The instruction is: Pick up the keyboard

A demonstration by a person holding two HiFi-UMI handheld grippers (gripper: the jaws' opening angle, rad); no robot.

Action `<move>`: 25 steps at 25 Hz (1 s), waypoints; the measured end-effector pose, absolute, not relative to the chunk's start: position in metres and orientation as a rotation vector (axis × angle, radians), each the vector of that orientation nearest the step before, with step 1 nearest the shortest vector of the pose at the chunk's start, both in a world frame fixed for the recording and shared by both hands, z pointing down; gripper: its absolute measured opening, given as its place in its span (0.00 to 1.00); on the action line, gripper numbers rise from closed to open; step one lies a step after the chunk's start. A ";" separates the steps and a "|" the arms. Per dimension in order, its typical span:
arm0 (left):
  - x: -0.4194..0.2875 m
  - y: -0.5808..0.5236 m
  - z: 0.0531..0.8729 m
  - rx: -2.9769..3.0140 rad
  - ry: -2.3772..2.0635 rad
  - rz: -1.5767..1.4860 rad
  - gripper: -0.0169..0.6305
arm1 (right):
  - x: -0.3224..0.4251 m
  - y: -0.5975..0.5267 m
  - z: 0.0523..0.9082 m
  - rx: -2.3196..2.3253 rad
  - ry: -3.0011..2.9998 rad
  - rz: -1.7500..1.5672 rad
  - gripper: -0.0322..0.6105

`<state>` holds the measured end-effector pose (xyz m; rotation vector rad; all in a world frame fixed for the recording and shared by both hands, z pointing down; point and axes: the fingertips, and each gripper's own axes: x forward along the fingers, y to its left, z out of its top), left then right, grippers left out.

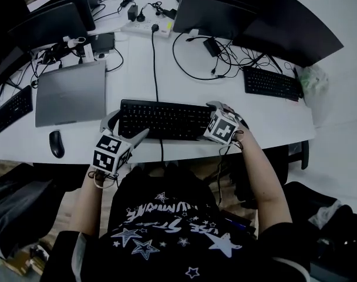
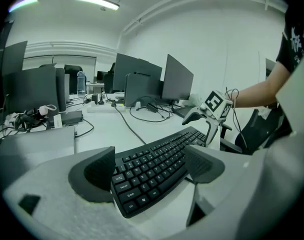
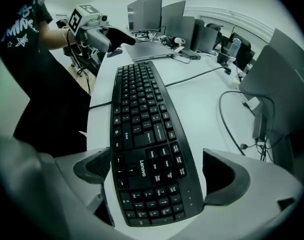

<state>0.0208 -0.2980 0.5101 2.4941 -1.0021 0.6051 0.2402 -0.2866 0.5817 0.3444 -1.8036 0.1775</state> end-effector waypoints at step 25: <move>0.034 -0.278 0.521 2.326 -1.214 0.659 0.69 | 0.224 -0.291 0.626 -0.030 -1.751 0.228 0.90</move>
